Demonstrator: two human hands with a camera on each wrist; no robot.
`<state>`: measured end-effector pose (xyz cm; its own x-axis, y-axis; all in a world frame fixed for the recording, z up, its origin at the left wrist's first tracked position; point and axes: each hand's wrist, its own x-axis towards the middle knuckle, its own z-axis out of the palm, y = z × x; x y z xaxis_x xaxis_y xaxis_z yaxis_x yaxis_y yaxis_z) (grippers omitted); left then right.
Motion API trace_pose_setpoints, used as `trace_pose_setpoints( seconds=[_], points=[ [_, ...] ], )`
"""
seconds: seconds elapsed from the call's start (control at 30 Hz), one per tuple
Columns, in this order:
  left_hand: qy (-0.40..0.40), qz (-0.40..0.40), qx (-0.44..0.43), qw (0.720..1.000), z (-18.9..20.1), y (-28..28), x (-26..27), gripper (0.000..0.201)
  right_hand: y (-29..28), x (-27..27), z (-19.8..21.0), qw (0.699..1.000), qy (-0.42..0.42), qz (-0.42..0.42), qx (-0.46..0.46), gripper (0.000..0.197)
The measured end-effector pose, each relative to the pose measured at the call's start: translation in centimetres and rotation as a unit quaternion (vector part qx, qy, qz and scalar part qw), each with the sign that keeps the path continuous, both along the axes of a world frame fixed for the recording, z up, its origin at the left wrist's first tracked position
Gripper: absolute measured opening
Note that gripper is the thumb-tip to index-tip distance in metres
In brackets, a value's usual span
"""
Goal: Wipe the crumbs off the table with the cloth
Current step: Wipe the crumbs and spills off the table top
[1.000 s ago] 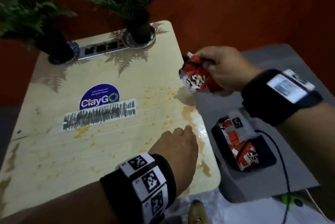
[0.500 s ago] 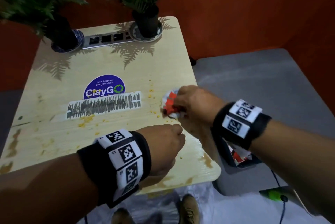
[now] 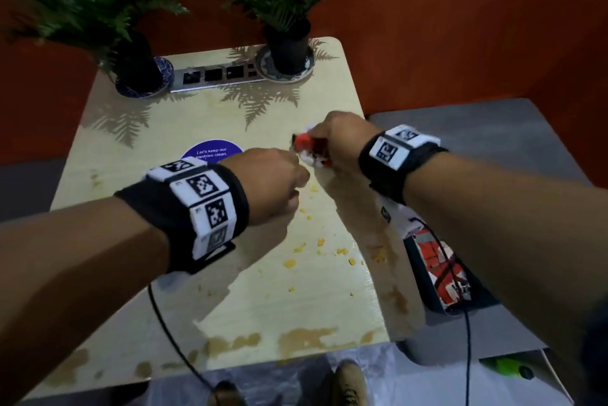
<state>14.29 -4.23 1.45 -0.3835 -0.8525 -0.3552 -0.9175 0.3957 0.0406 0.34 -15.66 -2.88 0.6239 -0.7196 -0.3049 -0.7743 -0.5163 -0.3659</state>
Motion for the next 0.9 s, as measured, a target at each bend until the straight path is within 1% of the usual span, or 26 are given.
trace_pose_setpoints(
  seconds=[0.07, 0.13, 0.17, 0.23, 0.3, 0.33, 0.4, 0.43, 0.47, 0.53, 0.57, 0.63, 0.67, 0.73, 0.8, 0.87, 0.9],
  points=[
    [0.014, 0.015, 0.009, 1.000, 0.0, -0.3, 0.7, 0.027, 2.3, 0.6, -0.9, 0.999, -0.022, 0.018, 0.020, 0.024],
    [0.018, 0.011, 0.038, 0.999, -0.3, 0.3, 1.4, 0.025, 5.1, 0.4, -1.6, 0.998, -0.026, 0.038, 0.044, 0.022],
    [0.014, 0.008, 0.050, 0.999, -0.6, 1.0, 1.8, 0.024, 6.6, 0.2, -1.6, 0.997, -0.037, 0.048, 0.056, 0.022],
    [0.007, 0.013, 0.053, 0.998, -1.2, 2.6, 2.6, 0.023, 9.5, -0.6, -1.1, 0.992, -0.074, 0.093, 0.046, 0.019],
    [-0.001, 0.034, 0.053, 0.998, -1.8, 4.7, 3.5, 0.027, 11.4, -1.1, 0.0, 0.986, -0.061, 0.145, 0.053, 0.021],
    [-0.009, 0.043, 0.057, 0.997, -2.1, 5.7, 3.9, 0.030, 11.8, -1.3, 0.5, 0.984, -0.042, 0.151, 0.081, 0.025],
    [-0.022, 0.052, 0.067, 0.996, -2.6, 7.6, 4.6, 0.031, 11.5, -1.3, 1.3, 0.982, -0.007, 0.127, 0.137, 0.038],
    [-0.024, 0.053, 0.066, 0.996, -2.9, 8.2, 5.0, 0.030, 10.7, -1.1, 1.8, 0.985, -0.013, 0.087, 0.151, 0.041],
    [-0.023, 0.052, 0.062, 0.996, -3.1, 8.6, 5.2, 0.029, 9.5, -0.7, 2.1, 0.987, -0.040, 0.035, 0.150, 0.042],
    [-0.016, 0.045, 0.061, 0.997, -3.3, 8.7, 5.5, 0.026, 6.7, 0.6, 2.6, 0.989, -0.096, -0.059, 0.093, 0.037],
    [-0.014, 0.041, 0.063, 0.997, -3.4, 8.7, 5.5, 0.025, 5.1, 1.6, 2.6, 0.992, -0.091, -0.074, 0.049, 0.032],
    [-0.014, 0.034, 0.064, 0.997, -3.5, 8.6, 5.7, 0.022, 2.6, 3.4, 1.6, 0.995, -0.051, -0.083, -0.014, 0.025],
    [-0.014, 0.032, 0.067, 0.997, -3.5, 8.5, 5.8, 0.020, 1.9, 4.2, 1.0, 0.996, -0.033, -0.085, -0.020, 0.026],
    [-0.005, 0.036, 0.081, 0.996, -3.5, 8.4, 6.2, 0.015, 1.8, 5.3, -0.7, 0.997, -0.017, -0.072, 0.016, 0.034],
    [0.025, 0.055, 0.087, 0.994, -3.4, 8.3, 6.8, 0.009, 3.7, 5.8, -1.5, 0.998, -0.037, -0.043, 0.041, 0.041],
    [0.064, 0.090, 0.051, 0.993, -3.1, 8.0, 7.5, 0.006, 6.4, 5.9, -1.7, 0.996, -0.058, 0.006, 0.068, 0.037],
    [0.079, 0.109, 0.023, 0.991, -3.1, 7.7, 7.9, 0.008, 7.9, 5.8, -1.4, 0.994, -0.063, 0.031, 0.079, 0.035]
  ],
)
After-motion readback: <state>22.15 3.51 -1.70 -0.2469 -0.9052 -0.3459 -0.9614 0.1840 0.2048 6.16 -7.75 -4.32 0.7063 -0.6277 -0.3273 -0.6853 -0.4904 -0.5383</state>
